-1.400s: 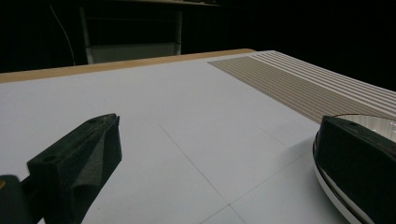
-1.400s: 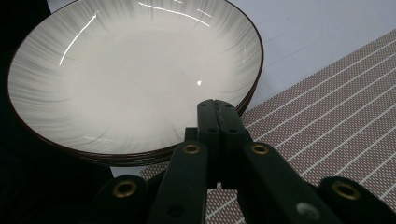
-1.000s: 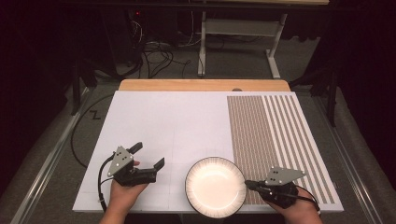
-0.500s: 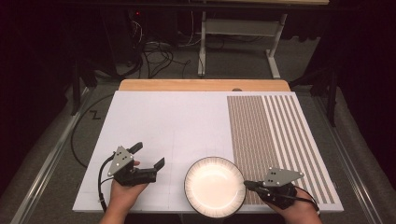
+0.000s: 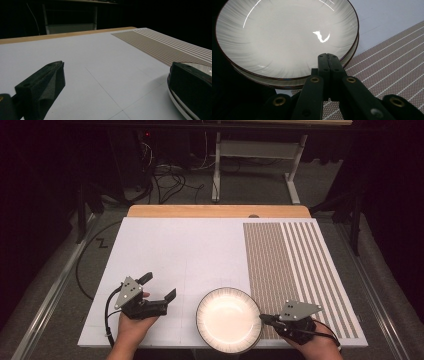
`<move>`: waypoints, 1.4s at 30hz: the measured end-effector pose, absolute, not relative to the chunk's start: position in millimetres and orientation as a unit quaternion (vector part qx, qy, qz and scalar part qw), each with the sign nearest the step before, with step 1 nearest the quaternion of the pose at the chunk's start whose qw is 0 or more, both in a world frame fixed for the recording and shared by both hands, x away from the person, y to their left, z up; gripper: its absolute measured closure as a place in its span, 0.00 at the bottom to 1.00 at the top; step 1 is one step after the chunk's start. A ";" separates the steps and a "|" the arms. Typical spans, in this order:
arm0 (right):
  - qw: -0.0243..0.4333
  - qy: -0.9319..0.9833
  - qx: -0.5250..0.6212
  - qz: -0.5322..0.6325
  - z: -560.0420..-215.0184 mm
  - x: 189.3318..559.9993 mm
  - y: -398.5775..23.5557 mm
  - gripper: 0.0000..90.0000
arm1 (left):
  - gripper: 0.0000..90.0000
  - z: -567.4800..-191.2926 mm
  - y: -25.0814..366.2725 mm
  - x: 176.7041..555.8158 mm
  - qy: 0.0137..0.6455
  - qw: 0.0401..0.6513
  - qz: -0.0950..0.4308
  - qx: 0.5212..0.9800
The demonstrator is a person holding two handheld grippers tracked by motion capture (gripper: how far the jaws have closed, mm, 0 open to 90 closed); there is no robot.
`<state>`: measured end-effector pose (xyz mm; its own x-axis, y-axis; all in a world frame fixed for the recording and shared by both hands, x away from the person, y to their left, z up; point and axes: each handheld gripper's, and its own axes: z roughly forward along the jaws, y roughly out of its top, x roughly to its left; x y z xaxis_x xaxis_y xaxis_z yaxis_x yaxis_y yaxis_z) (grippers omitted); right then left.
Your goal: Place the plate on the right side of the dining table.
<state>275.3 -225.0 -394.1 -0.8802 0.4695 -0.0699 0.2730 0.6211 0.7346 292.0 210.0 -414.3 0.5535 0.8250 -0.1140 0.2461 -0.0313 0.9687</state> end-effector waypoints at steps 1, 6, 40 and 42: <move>0.128 0.891 0.209 0.382 -394.1 275.2 -224.9 1.00 | 0.02 -414.3 210.1 292.0 0.399 0.571 0.254 0.672; 0.127 0.891 0.209 0.383 -394.2 275.5 -224.9 1.00 | 0.02 -414.3 210.1 292.2 0.399 0.571 0.254 0.671; 0.110 0.894 0.196 0.387 -398.5 273.6 -208.9 1.00 | 0.02 -413.0 211.4 291.4 0.398 0.576 0.256 0.666; 0.110 0.895 0.194 0.385 -399.0 273.4 -208.0 1.00 | 0.02 -413.0 211.3 291.4 0.398 0.576 0.256 0.666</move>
<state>273.4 -208.0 -399.0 -0.9007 0.4319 -0.0468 0.2630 0.6279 0.7325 291.4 211.3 -413.0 0.5523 0.8252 -0.1183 0.2357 -0.0184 0.9717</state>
